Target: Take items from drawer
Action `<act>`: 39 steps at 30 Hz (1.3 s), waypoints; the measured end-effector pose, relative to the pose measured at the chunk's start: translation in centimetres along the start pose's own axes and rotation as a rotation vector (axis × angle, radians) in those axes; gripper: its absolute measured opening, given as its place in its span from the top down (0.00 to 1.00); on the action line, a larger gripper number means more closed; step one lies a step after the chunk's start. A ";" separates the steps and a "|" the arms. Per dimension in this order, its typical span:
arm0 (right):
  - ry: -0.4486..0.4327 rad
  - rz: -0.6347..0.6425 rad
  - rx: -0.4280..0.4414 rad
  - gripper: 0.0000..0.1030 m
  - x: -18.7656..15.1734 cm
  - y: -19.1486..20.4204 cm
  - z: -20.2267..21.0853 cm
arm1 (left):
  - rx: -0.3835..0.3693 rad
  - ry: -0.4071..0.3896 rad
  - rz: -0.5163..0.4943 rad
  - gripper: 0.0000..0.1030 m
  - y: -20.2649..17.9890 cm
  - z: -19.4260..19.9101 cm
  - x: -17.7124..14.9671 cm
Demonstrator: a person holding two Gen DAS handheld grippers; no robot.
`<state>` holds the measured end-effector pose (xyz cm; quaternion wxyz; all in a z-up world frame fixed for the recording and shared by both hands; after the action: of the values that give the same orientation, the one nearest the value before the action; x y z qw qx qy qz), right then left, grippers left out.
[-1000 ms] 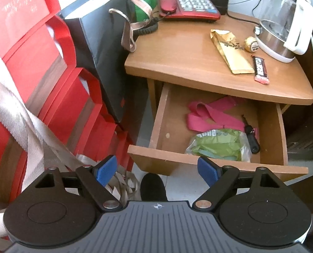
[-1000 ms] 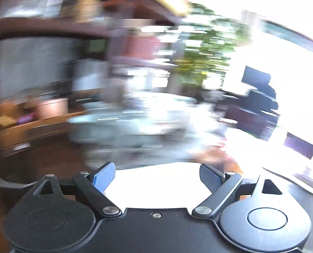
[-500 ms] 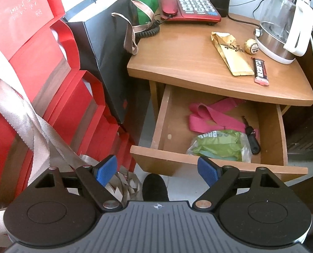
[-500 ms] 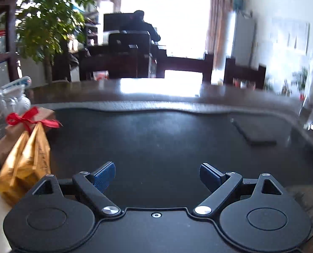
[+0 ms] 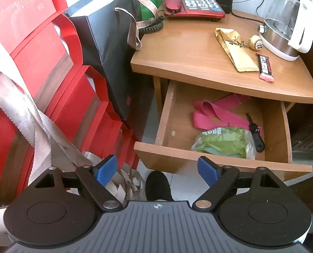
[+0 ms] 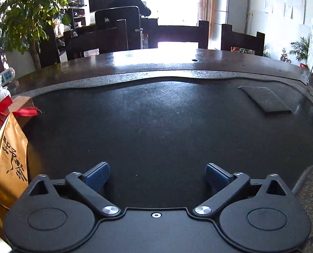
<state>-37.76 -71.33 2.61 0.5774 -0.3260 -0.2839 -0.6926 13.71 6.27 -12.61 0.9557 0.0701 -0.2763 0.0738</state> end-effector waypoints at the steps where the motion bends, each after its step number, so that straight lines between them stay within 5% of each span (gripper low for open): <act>1: 0.003 0.001 0.002 0.00 0.1 0.1 -0.1 | -0.002 0.000 0.000 0.16 0.0 0.0 0.0; 39: 0.006 0.000 0.000 0.00 0.2 0.0 0.6 | -0.041 -0.007 -0.019 0.16 -0.9 -0.9 0.0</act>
<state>-37.67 -70.97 3.18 0.5782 -0.3238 -0.2824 -0.6936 14.35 5.58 -13.46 0.9566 0.0536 -0.2805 0.0587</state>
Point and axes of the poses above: each gripper's, at about its wrist camera, not at the fingertips, and z roughly against the way its jaws point, y to its left, x to its top, the point moved 8 cm from there along -z, roughly the way its jaws point, and after that the axes turned 5 degrees about -y, right-handed, at the moved point
